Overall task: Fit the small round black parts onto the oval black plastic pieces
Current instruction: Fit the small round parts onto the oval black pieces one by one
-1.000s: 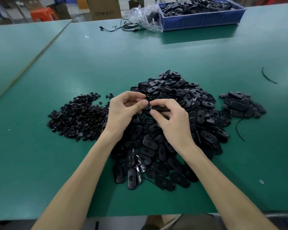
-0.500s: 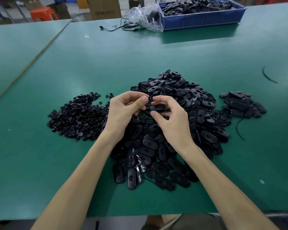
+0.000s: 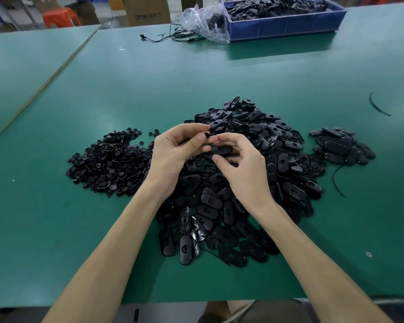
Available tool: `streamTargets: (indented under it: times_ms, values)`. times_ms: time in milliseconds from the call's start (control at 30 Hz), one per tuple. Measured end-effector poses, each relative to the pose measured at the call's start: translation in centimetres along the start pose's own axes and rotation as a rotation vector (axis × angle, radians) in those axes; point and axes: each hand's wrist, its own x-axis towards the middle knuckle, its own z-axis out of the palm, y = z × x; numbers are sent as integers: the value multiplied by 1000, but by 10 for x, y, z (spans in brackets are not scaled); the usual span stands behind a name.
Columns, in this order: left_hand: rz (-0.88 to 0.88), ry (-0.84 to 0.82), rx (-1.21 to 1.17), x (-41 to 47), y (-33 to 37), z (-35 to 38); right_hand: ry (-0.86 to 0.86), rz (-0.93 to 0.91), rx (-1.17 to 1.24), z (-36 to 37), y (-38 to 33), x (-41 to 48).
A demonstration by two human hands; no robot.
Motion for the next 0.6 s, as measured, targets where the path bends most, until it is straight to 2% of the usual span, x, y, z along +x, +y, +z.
streamTargets:
  times_ms: [333,600]
  values:
    - [-27,39,-5,-1,0,2,8,17,-4,0,0,0]
    - [-40,65,89,2,-2,-1,6,33,-1,0,-1,0]
